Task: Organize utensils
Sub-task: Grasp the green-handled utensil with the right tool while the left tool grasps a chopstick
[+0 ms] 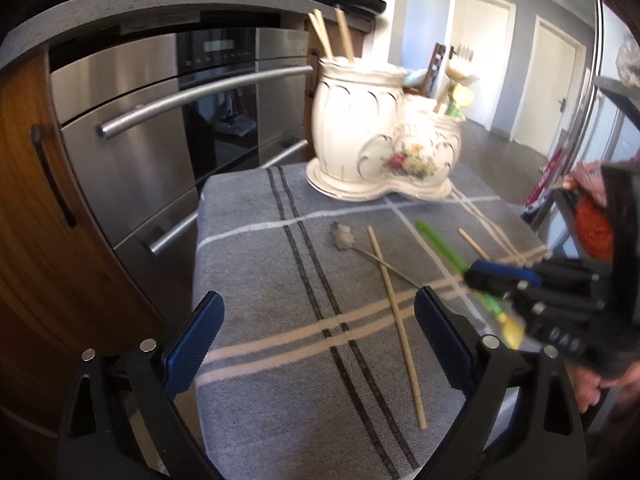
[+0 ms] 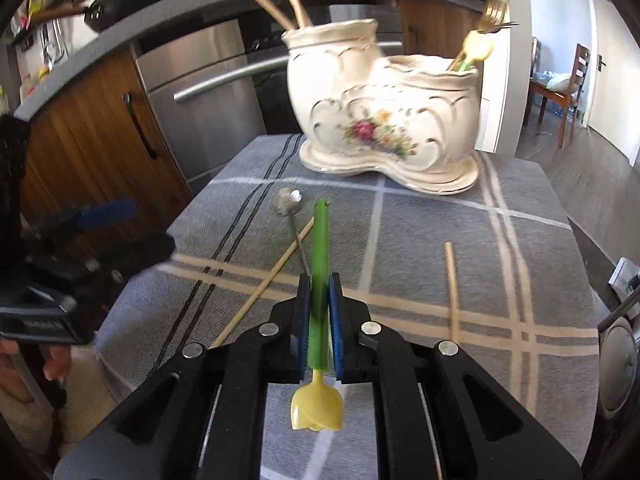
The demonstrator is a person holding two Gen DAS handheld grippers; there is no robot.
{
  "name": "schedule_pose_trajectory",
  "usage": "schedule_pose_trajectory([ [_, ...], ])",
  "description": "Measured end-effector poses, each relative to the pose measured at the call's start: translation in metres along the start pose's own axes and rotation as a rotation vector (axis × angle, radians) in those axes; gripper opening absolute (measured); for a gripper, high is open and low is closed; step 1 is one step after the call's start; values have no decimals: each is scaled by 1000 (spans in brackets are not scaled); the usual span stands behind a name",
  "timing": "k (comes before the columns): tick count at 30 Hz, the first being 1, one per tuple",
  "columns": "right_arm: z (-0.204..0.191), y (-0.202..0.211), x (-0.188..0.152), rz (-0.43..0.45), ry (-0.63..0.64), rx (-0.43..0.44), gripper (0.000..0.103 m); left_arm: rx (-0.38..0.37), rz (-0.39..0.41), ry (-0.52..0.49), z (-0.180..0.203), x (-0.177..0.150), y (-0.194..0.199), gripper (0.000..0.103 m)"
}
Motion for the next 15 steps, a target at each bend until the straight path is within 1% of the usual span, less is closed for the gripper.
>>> schedule_pose_trajectory([
  [2, 10, 7, 1, 16, -14, -7, 9, 0, -40, -29, 12, -5, -8, 91],
  [3, 15, 10, 0, 23, -22, -9, 9, -20, -68, -44, 20, -9, -12, 86],
  [4, 18, 13, 0, 28, -30, -7, 9, -39, -96, -57, 27, -12, -16, 82],
  [6, 24, 15, -1, 36, -43, 2, 9, -50, -148, -91, 40, -19, -24, 66],
  [7, 25, 16, -2, 41, -45, 5, 9, -42, -164, -113, 45, -23, -28, 62],
  [9, 25, 17, -4, 50, -40, 10, 9, -13, -191, -155, 53, -27, -36, 45],
  [10, 25, 17, -5, 52, -36, 12, 9, 1, -210, -166, 55, -28, -41, 41],
  [11, 25, 18, -6, 54, -32, 15, 9, 9, -223, -168, 56, -28, -44, 34],
  [12, 26, 18, -7, 58, -29, 20, 9, 19, -240, -167, 56, -28, -49, 29],
  [15, 26, 19, -11, 67, -26, 33, 9, 45, -257, -156, 53, -26, -57, 25],
])
Point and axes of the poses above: each gripper's, at about its wrist camera, not at the fingertips, and y roughly against the way its jaws point, z to its right, x to its top, the point moved 4 cm from there along -y, roughly the way its jaws point, and after that the axes turned 13 degrees about y, right-handed, at the moved point
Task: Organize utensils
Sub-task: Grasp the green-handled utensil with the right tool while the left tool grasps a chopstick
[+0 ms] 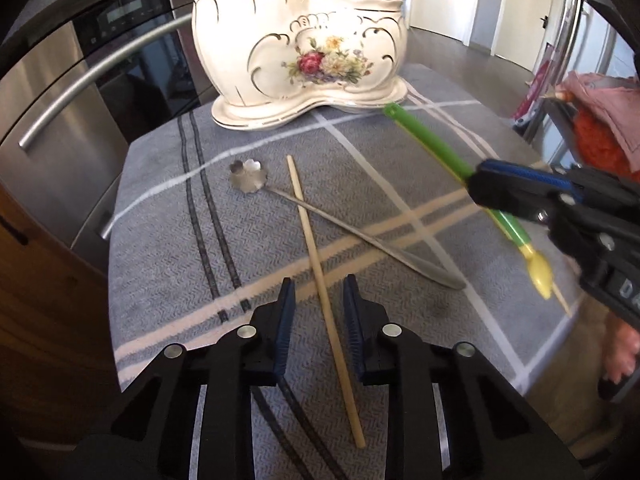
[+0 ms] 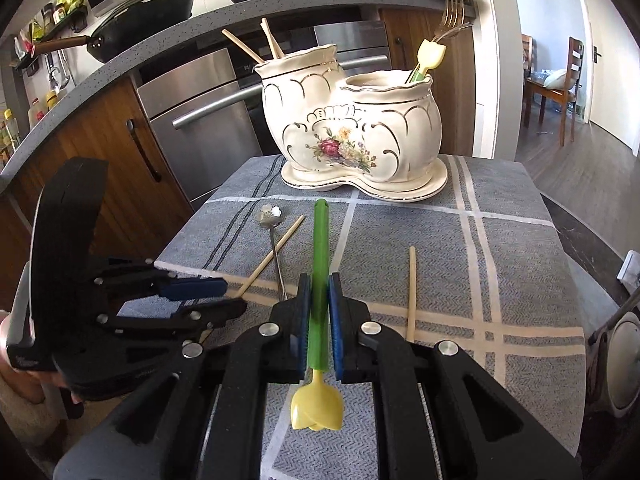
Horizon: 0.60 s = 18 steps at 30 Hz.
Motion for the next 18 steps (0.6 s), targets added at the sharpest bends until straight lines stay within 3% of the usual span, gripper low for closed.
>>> schedule_pose_trajectory([
  [6, 3, 4, -2, 20, -8, 27, 9, 20, -42, -4, -2, 8, -3, 6],
  [12, 8, 5, -3, 31, -20, 39, 9, -8, -100, 30, -19, 10, 1, 5],
  [18, 9, 6, -4, 34, -24, 47, 9, 22, -21, 45, -28, 11, 13, 5],
])
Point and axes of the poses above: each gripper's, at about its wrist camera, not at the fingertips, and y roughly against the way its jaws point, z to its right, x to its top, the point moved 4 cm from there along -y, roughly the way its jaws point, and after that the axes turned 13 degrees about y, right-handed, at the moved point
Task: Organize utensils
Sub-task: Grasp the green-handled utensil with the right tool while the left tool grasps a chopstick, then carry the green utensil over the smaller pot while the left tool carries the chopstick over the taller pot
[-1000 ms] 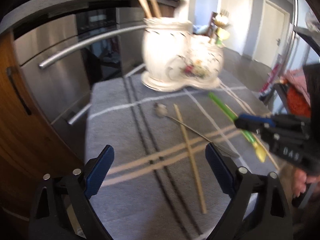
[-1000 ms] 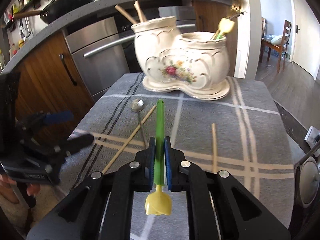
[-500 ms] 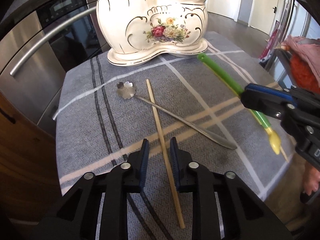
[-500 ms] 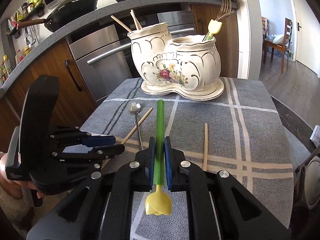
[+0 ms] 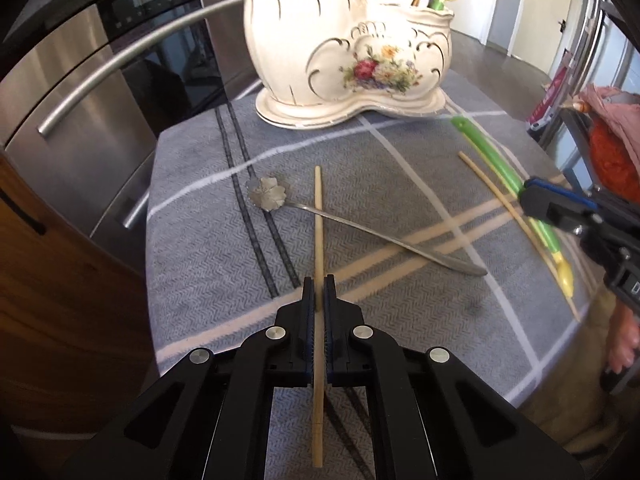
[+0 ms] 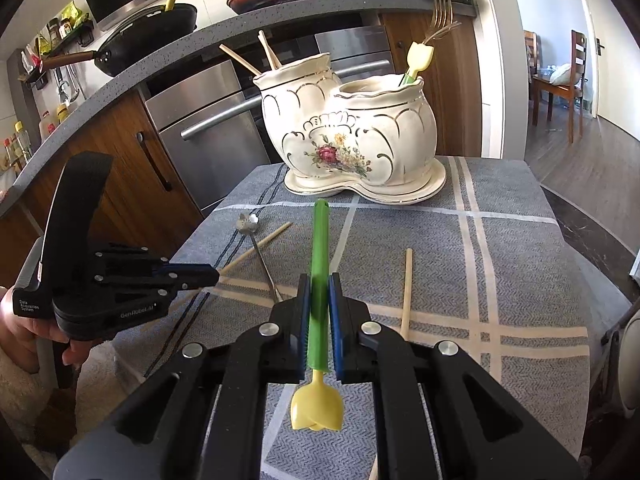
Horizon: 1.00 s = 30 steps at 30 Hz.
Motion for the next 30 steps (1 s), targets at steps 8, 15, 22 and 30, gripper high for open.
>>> schedule_pose_trajectory([
  [8, 1, -11, -9, -58, -10, -8, 9, 3, 78, -36, 14, 2, 17, 5],
  [15, -1, -18, -12, -84, 1, -21, 9, 28, 37, -74, 12, -2, 20, 5],
  [22, -4, -22, -13, -121, 36, -30, 9, 68, -129, -141, 9, -17, -4, 5],
  [30, -11, -45, -13, -309, 168, -69, 19, 98, -224, -247, 13, -9, -10, 11],
])
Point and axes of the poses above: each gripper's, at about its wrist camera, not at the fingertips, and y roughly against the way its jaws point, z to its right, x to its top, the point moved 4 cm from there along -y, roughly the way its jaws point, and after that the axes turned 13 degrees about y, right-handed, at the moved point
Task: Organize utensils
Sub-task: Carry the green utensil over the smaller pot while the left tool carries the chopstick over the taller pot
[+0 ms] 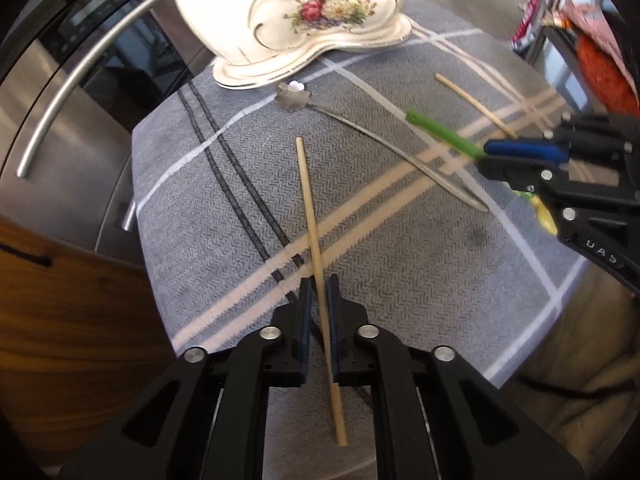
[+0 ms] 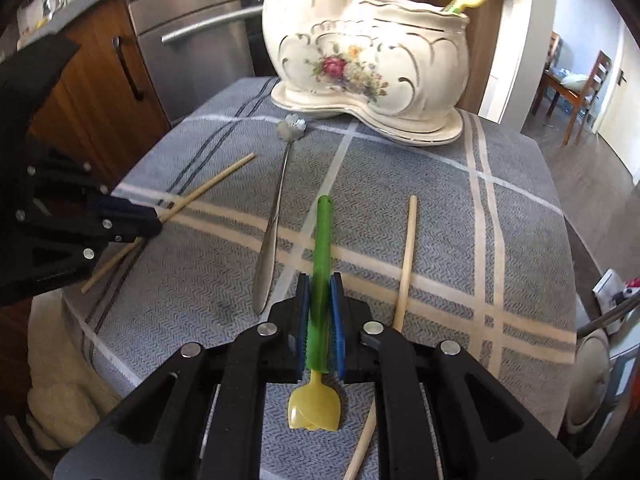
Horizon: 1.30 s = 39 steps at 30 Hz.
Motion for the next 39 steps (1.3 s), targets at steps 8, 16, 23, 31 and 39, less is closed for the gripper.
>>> schedule_pose_trajectory([
  [8, 0, -17, 27, -125, 78, 47, 13, -13, -116, -73, 4, 10, -4, 6],
  [16, 2, -6, 31, -46, 53, 64, 9, -40, -1, -49, -5, 7, 8, 5],
  [23, 24, 55, 37, 288, -37, 46, 9, -175, 361, 53, -24, -4, 81, 5],
  [31, 60, 107, 86, 651, -122, -14, 9, -267, 765, 181, -30, 45, 147, 5],
  [39, 118, 116, 122, 851, -267, 12, 9, -288, 998, 332, -34, 125, 180, 5],
])
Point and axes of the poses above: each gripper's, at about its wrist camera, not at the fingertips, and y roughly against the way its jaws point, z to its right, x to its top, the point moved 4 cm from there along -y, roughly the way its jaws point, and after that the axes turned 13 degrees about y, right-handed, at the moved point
